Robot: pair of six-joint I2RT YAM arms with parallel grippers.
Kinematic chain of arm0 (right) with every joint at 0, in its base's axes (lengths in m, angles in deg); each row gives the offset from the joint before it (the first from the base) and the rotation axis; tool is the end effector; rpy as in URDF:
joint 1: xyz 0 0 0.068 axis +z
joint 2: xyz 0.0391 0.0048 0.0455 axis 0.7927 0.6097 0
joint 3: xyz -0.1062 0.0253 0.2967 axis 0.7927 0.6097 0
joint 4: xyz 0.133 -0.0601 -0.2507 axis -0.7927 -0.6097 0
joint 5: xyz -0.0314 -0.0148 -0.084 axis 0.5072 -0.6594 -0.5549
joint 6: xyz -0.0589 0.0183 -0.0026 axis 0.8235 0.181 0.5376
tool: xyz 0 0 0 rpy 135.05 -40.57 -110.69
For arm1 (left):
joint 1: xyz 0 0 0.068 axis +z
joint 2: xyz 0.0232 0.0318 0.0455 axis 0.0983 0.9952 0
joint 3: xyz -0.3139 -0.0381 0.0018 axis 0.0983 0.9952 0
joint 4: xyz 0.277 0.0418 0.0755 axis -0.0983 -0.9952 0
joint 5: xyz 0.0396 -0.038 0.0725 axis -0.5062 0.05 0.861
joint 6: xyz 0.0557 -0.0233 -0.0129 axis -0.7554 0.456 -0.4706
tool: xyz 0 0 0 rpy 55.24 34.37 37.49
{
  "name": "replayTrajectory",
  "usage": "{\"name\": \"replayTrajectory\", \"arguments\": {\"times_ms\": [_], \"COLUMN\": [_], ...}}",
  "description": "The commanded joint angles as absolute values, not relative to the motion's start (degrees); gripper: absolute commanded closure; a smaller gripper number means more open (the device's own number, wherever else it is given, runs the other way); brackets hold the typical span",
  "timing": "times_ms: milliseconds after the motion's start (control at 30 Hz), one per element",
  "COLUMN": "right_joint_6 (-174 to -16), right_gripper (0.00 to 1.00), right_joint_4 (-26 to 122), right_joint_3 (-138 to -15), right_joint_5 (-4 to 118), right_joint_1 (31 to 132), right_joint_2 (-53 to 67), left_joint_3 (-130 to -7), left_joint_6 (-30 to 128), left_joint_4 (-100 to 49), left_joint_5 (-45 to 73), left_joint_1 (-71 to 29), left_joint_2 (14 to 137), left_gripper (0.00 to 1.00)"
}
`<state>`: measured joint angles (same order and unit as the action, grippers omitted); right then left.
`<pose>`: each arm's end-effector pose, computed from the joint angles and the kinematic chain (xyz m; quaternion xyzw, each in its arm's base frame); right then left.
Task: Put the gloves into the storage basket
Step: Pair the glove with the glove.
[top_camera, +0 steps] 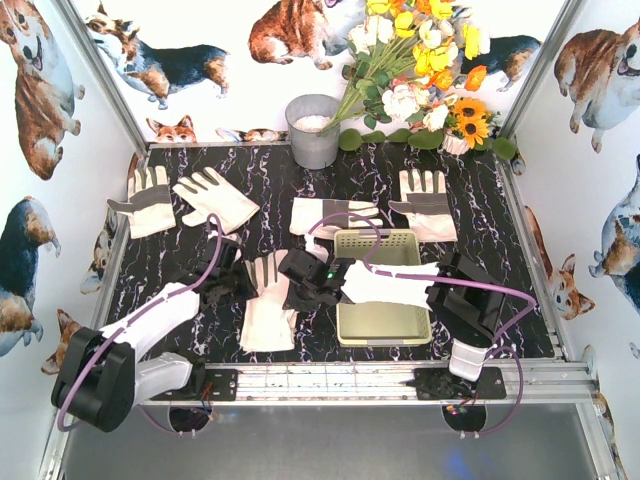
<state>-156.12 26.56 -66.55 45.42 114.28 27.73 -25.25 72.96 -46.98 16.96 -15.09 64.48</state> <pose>0.1935 0.3543 0.1984 0.0598 0.9595 0.2313 0.1489 0.1993 -0.0800 0.1801 -0.1080 0.9483 -0.1781 0.2395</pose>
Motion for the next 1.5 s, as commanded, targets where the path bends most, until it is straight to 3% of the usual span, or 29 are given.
{"name": "replayTrajectory", "arguments": {"times_ms": [0, 400, 667, 867, 1033, 1200, 1467], "right_joint_6": [-155.96, -155.12, -156.59, -157.3, -157.24, -156.29, -154.9], "right_gripper": [1.0, 1.0, 1.0, 1.0, 1.0, 1.0, 1.0], "right_joint_4": [21.68, 21.2, 21.43, 21.64, 22.16, 22.24, 22.18], "right_joint_3": [-67.68, -68.62, -68.47, -68.29, -68.56, -69.32, -70.67], "right_joint_5": [42.26, 42.48, 42.62, 42.4, 42.7, 42.97, 43.55], "right_joint_1": [114.09, 114.13, 114.12, 114.13, 114.13, 114.13, 114.12], "right_joint_2": [28.1, 30.23, 31.21, 31.33, 31.84, 32.17, 32.85], "left_joint_3": [-25.86, -24.65, -26.7, -29.39, -30.76, -29.08, -25.92], "left_joint_6": [69.26, 68.26, 67.6, 68.22, 70.05, 71.46, 72.45], "left_joint_4": [-45.32, -43.91, -48.71, -53.53, -55.05, -51.73, -42.68], "left_joint_5": [22.75, 23.93, 25.92, 27.64, 24.71, 15.91, 8.65], "left_joint_1": [-14.42, -14.28, -14.22, -14.13, -14.09, -14.1, -14.11], "left_joint_2": [66.21, 69.54, 65.16, 60.58, 57.37, 57.12, 62.49], "left_gripper": [1.0, 1.0, 0.72, 0.6, 0.61, 0.69, 0.75]}}
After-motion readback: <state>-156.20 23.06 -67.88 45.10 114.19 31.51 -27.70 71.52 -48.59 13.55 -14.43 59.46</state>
